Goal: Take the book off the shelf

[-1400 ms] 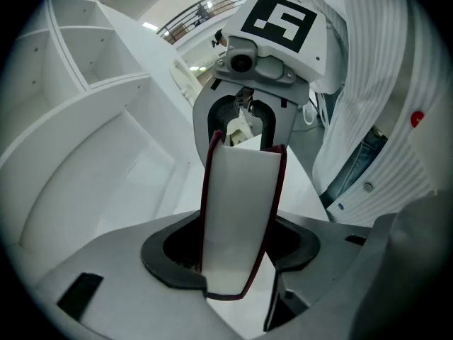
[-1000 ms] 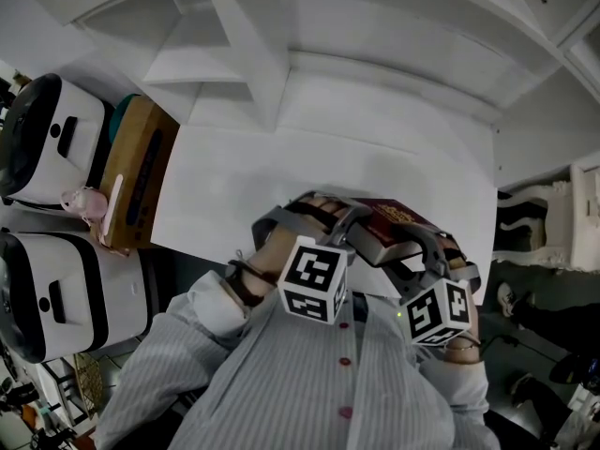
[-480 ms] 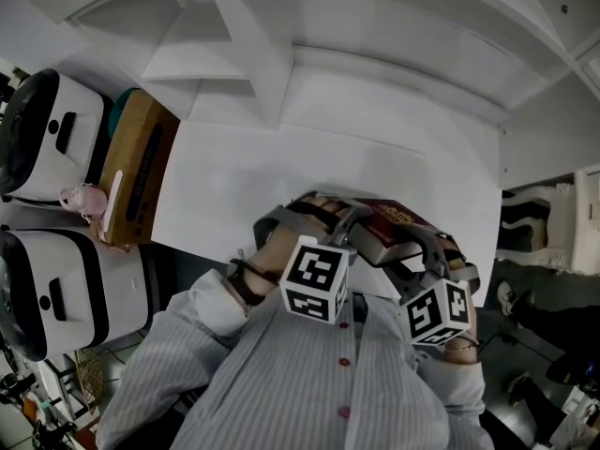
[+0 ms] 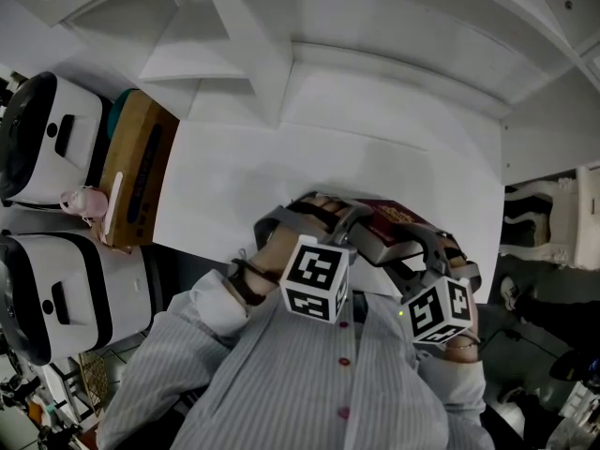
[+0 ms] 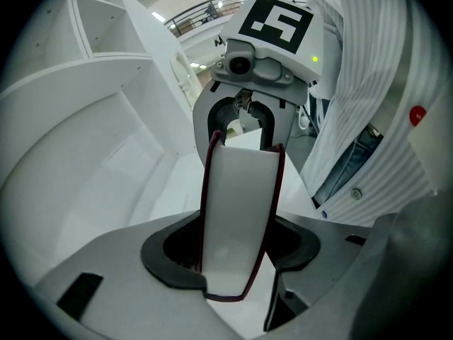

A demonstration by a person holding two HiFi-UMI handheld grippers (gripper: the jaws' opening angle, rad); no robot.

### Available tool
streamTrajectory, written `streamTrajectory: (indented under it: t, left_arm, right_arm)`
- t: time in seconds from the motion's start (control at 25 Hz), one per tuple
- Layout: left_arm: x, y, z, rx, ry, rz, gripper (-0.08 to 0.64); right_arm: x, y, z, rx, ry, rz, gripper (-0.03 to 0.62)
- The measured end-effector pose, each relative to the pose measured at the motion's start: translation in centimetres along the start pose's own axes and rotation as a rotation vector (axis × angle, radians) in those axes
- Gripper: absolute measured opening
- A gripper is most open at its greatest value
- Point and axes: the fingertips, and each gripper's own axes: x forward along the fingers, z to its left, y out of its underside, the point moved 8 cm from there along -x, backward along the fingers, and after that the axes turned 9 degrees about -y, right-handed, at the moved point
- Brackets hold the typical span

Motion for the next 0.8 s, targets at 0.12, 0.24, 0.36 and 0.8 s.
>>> streamTrajectory:
  t: [0.12, 0.24, 0.36, 0.8]
  left_arm:
    - [-0.1, 0.2, 0.0, -0.002, 0.002, -0.003, 0.245]
    - [-0.2, 0.4, 0.0, -0.009, 0.002, -0.007, 0.245]
    - [-0.3, 0.6, 0.2, -0.006, 0.009, -0.011, 0.245]
    - [-0.5, 0.7, 1.1, 0.027, 0.004, -0.018, 0.243]
  right_arm:
    - [0.1, -0.1, 0.0, -0.001, -0.007, 0.002, 0.229]
    - [0.2, -0.2, -0.1, -0.001, -0.013, -0.001, 0.229]
    - [0.4, -0.4, -0.3, -0.001, -0.015, -0.004, 0.229]
    - [0.2, -0.7, -1.0, -0.005, -0.003, -0.014, 0.227]
